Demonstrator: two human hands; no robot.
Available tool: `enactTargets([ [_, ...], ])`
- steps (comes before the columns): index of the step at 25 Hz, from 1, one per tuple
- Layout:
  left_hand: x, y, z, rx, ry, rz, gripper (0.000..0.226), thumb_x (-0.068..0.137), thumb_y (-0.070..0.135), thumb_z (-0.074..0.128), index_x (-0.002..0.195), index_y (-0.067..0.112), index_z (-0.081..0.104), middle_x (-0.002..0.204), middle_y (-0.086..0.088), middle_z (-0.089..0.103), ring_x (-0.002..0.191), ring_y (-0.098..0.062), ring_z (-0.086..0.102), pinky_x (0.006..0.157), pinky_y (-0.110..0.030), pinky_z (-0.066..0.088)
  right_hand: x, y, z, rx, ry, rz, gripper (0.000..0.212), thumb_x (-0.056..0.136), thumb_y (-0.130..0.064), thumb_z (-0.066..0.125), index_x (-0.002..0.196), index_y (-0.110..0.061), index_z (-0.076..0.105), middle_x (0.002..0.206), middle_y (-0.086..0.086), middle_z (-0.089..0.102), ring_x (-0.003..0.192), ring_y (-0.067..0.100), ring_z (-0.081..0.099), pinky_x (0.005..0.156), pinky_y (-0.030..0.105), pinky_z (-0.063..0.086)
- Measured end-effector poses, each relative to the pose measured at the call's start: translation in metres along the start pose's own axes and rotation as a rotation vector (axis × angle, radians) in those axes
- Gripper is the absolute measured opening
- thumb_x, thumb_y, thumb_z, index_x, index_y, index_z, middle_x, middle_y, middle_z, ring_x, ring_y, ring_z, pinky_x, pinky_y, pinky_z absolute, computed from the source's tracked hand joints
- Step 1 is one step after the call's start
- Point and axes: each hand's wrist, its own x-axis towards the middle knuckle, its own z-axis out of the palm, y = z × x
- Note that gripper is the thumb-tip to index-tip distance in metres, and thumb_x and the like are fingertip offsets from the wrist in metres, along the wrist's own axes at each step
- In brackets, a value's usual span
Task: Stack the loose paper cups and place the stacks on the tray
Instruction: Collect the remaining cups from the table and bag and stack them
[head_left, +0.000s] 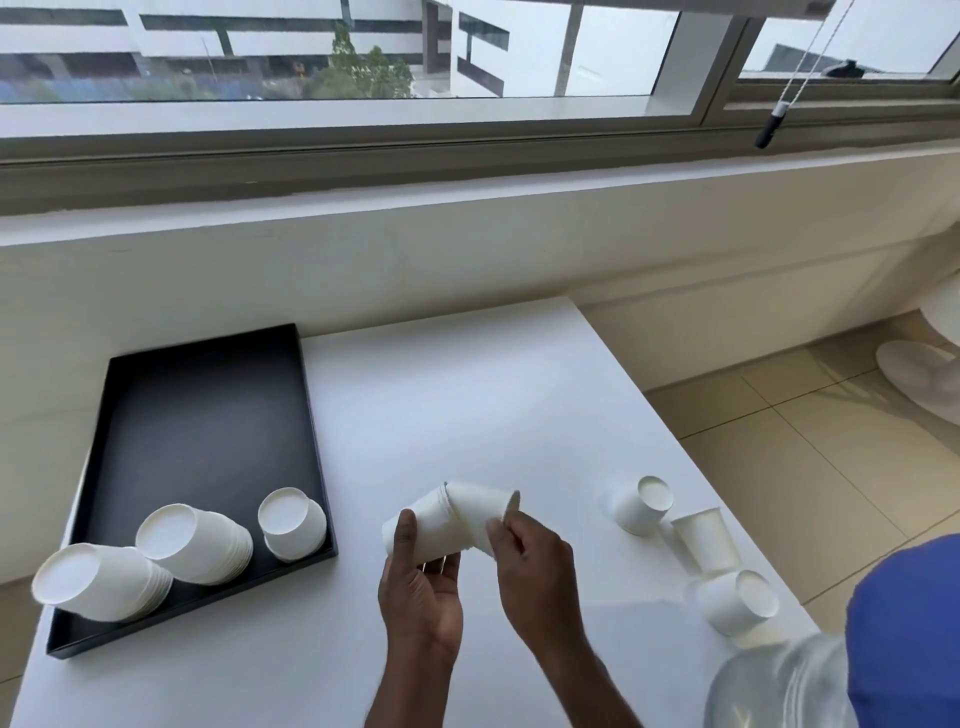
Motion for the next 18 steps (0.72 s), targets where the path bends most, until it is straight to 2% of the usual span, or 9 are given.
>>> enactTargets([
  [3, 0.001, 0.0, -0.001, 0.072, -0.051, -0.009, 0.045, 0.084, 0.029, 0.072, 0.12, 0.006, 0.059, 0.129, -0.024, 0.061, 0.119, -0.038, 0.06, 0.094, -0.046, 0.051, 0.009, 0.003, -0.014, -0.06, -0.245, -0.031, 0.037, 0.094, -0.025, 0.05, 0.061, -0.016, 0.036, 0.053, -0.006, 0.035, 0.053, 0.006, 0.032, 0.05, 0.022, 0.026],
  [5, -0.005, -0.005, 0.003, 0.094, -0.071, -0.029, 0.05, 0.082, 0.029, 0.071, 0.122, 0.003, 0.058, 0.124, -0.023, 0.064, 0.112, -0.035, 0.064, 0.085, -0.041, 0.055, 0.011, -0.001, -0.015, -0.012, -0.377, -0.004, 0.031, 0.096, -0.03, 0.046, 0.07, -0.012, 0.048, 0.061, -0.004, 0.047, 0.057, 0.004, 0.04, 0.055, 0.026, 0.035],
  [7, -0.013, -0.012, 0.008, 0.067, -0.065, -0.057, 0.044, 0.084, 0.028, 0.068, 0.118, 0.001, 0.059, 0.122, -0.023, 0.065, 0.106, -0.033, 0.066, 0.085, -0.038, 0.054, 0.013, -0.003, -0.012, 0.058, -0.462, 0.031, 0.034, 0.097, -0.036, 0.043, 0.083, -0.009, 0.058, 0.075, 0.004, 0.062, 0.066, 0.008, 0.054, 0.064, 0.032, 0.046],
  [9, -0.017, -0.014, 0.011, 0.034, -0.06, -0.058, 0.037, 0.087, 0.027, 0.066, 0.114, 0.002, 0.06, 0.123, -0.022, 0.065, 0.108, -0.032, 0.065, 0.088, -0.039, 0.052, 0.021, 0.003, -0.014, 0.128, -0.371, 0.013, 0.04, 0.094, -0.043, 0.044, 0.086, -0.009, 0.063, 0.083, 0.007, 0.068, 0.077, 0.017, 0.062, 0.073, 0.034, 0.05],
  [11, -0.014, -0.012, 0.011, 0.008, -0.049, -0.041, 0.033, 0.086, 0.027, 0.066, 0.111, 0.007, 0.06, 0.125, -0.017, 0.063, 0.111, -0.029, 0.063, 0.092, -0.04, 0.051, 0.043, 0.025, -0.028, 0.045, 0.039, -0.068, 0.04, 0.09, -0.044, 0.05, 0.079, -0.008, 0.064, 0.079, 0.009, 0.067, 0.078, 0.026, 0.062, 0.072, 0.038, 0.049],
  [13, -0.012, -0.008, 0.009, 0.0, -0.046, -0.023, 0.034, 0.082, 0.027, 0.067, 0.109, 0.009, 0.06, 0.125, -0.014, 0.062, 0.112, -0.028, 0.062, 0.094, -0.04, 0.049, 0.075, 0.064, -0.051, -0.299, 0.426, -0.058, 0.027, 0.082, -0.031, 0.066, 0.09, -0.005, 0.064, 0.09, 0.016, 0.064, 0.083, 0.037, 0.059, 0.074, 0.041, 0.049],
  [14, -0.012, -0.006, 0.008, 0.001, -0.053, -0.019, 0.036, 0.079, 0.028, 0.068, 0.109, 0.01, 0.06, 0.123, -0.013, 0.062, 0.111, -0.027, 0.062, 0.093, -0.04, 0.05, 0.091, 0.083, -0.062, -0.511, 0.491, 0.041, 0.033, 0.076, -0.024, 0.071, 0.1, -0.004, 0.061, 0.1, 0.022, 0.06, 0.088, 0.042, 0.056, 0.079, 0.044, 0.047],
  [16, -0.012, -0.002, 0.005, 0.005, -0.061, -0.017, 0.04, 0.075, 0.029, 0.069, 0.109, 0.01, 0.06, 0.12, -0.012, 0.063, 0.107, -0.025, 0.063, 0.089, -0.038, 0.051, 0.114, 0.117, -0.081, -0.862, 0.324, 0.266, 0.046, 0.072, -0.017, 0.069, 0.114, -0.006, 0.053, 0.111, 0.025, 0.049, 0.099, 0.043, 0.049, 0.09, 0.046, 0.041],
  [18, -0.012, 0.001, 0.002, 0.001, -0.063, -0.012, 0.041, 0.074, 0.03, 0.069, 0.109, 0.01, 0.06, 0.119, -0.011, 0.064, 0.106, -0.024, 0.064, 0.087, -0.037, 0.051, 0.122, 0.127, -0.09, -1.042, 0.053, 0.406, 0.04, 0.079, -0.014, 0.055, 0.118, -0.01, 0.05, 0.116, 0.019, 0.047, 0.107, 0.039, 0.046, 0.094, 0.042, 0.039],
])
